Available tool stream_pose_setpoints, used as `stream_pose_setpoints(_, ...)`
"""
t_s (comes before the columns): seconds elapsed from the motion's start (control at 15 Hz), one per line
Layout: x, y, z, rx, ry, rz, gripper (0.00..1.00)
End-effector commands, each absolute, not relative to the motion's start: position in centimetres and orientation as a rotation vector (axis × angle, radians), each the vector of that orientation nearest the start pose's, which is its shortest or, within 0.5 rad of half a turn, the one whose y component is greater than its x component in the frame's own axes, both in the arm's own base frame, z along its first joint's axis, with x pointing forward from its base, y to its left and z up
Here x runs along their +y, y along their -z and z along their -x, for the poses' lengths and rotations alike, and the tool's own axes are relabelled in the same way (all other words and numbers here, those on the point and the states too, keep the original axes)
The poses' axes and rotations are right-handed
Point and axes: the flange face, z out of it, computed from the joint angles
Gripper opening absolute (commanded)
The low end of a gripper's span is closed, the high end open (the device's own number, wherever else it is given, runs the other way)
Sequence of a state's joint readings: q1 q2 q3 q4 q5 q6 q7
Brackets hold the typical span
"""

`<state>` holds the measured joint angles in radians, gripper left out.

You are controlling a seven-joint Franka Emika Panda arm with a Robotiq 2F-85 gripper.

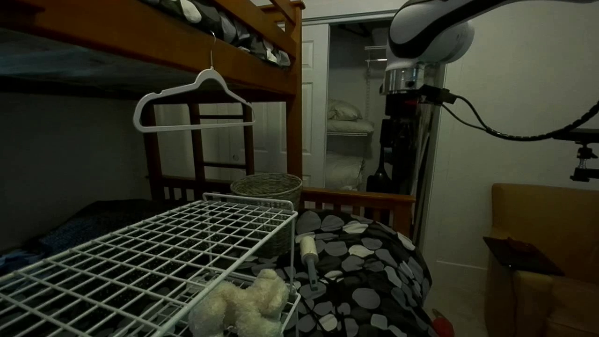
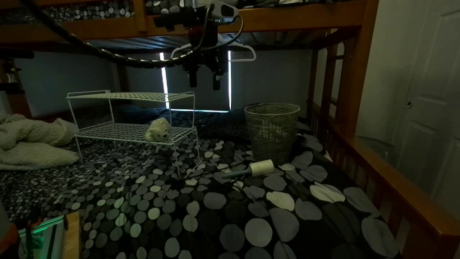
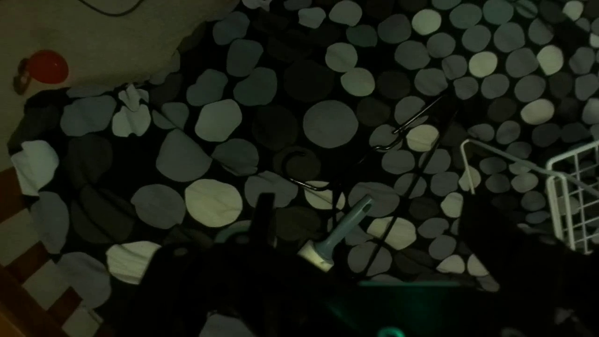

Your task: Place the clothes hanger on the wire rack

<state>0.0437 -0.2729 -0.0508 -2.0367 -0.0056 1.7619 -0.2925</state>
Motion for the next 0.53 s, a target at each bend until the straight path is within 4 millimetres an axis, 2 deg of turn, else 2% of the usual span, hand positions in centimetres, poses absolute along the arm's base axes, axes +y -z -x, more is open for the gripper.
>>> stream_pose_setpoints(0.0, 3.4, -52.6, -49.8, -0.581, -0.102, 3.081, 1.00)
stream_pose_setpoints(0.2, 5.7, -48.9, -51.7, -0.638, -0.157, 3.079, 1.00)
stream_pose_setpoints(0.47, 6.7, -43.7, -54.9, -0.649, -0.147, 3.064, 1.00)
